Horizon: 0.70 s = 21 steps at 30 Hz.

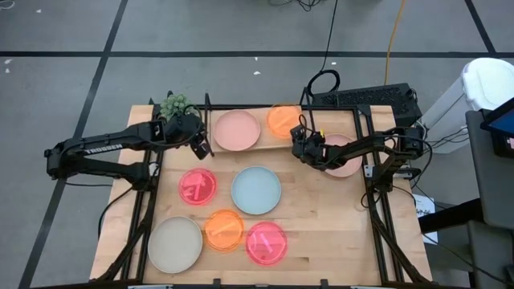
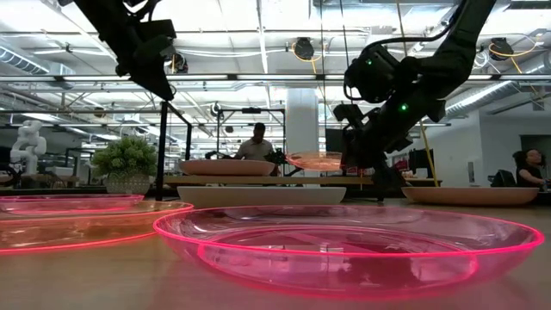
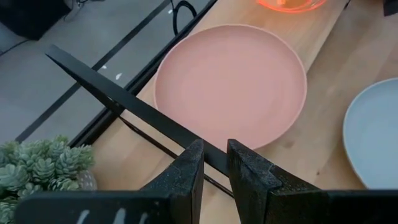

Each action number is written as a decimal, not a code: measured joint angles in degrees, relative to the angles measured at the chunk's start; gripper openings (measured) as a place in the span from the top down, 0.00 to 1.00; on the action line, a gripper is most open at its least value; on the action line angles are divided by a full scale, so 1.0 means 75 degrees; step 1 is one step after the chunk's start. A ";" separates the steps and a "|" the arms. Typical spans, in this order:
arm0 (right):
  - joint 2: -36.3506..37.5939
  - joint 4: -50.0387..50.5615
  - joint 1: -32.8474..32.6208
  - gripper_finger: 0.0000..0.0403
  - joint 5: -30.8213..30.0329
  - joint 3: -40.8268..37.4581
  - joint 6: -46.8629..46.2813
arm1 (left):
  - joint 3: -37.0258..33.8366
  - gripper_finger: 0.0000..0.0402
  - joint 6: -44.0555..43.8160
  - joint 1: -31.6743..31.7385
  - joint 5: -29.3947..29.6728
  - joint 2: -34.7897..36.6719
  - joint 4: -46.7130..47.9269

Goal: Place and stack plates onto a shelf
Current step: Put the right orange transparent plate on the shelf

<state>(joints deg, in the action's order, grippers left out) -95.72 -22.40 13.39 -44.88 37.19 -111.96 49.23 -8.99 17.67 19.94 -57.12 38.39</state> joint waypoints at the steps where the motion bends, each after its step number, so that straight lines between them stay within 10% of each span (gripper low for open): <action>1: 0.0000 0.0052 0.0000 0.99 0.0003 0.0000 0.0000 | 0.0000 0.81 0.0000 0.0000 -0.0003 0.0000 0.0000; 21: 0.0000 -0.0134 -0.0079 0.74 0.0115 -0.0009 -0.0143 | 0.0000 0.81 0.0041 0.0000 -0.0024 0.0000 -0.0001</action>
<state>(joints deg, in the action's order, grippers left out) -95.72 -23.41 12.80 -44.02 37.12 -113.04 49.23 -8.69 17.67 19.76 -57.12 38.39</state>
